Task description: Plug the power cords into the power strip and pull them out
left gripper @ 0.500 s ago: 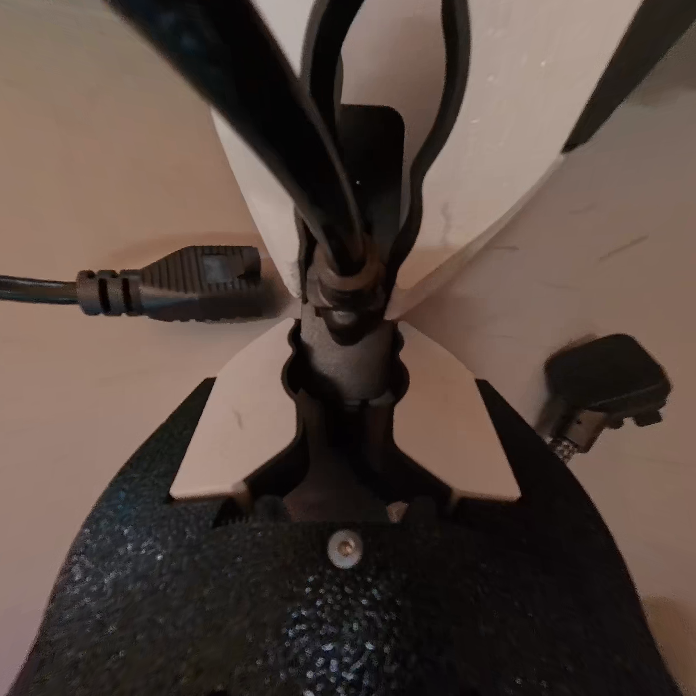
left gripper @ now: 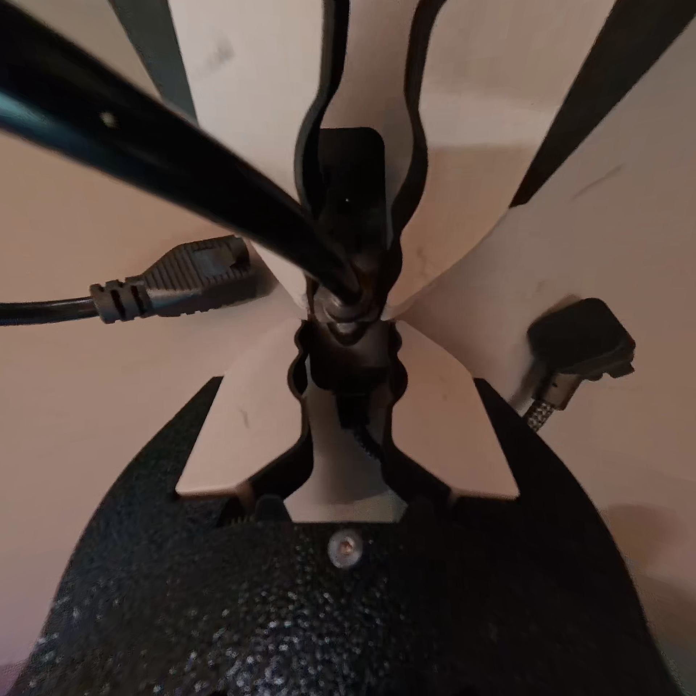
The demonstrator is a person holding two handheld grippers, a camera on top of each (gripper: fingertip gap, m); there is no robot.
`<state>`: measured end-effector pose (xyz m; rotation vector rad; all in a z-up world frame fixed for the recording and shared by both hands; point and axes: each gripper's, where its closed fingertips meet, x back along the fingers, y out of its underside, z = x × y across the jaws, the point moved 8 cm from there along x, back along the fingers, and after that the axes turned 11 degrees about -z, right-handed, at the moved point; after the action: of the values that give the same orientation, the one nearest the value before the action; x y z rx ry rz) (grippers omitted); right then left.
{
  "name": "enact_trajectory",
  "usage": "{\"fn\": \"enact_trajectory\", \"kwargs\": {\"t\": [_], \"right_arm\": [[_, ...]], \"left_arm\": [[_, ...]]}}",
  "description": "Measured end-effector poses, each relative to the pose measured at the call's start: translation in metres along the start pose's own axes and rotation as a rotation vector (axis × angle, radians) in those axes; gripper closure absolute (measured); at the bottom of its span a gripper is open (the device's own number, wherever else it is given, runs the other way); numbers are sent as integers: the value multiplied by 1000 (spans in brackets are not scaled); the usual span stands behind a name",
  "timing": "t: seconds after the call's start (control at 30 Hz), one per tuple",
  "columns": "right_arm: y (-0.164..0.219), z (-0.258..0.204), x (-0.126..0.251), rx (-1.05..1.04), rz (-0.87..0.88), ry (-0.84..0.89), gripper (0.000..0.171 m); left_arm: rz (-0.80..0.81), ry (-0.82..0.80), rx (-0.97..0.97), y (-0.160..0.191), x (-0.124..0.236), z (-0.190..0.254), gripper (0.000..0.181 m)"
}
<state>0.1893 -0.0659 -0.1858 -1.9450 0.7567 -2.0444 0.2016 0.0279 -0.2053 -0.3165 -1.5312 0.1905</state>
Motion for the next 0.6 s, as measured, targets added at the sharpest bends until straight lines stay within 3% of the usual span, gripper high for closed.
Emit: {"fn": "enact_trajectory", "kwargs": {"t": [0.27,0.6], "right_arm": [[0,-4,-1,5,2,18,147],[4,-9,-2,45,27,84,145]], "left_arm": [[-109,3,-59,-5,0,1,141],[-70,22,-120,-3,-1,0,142]]}}
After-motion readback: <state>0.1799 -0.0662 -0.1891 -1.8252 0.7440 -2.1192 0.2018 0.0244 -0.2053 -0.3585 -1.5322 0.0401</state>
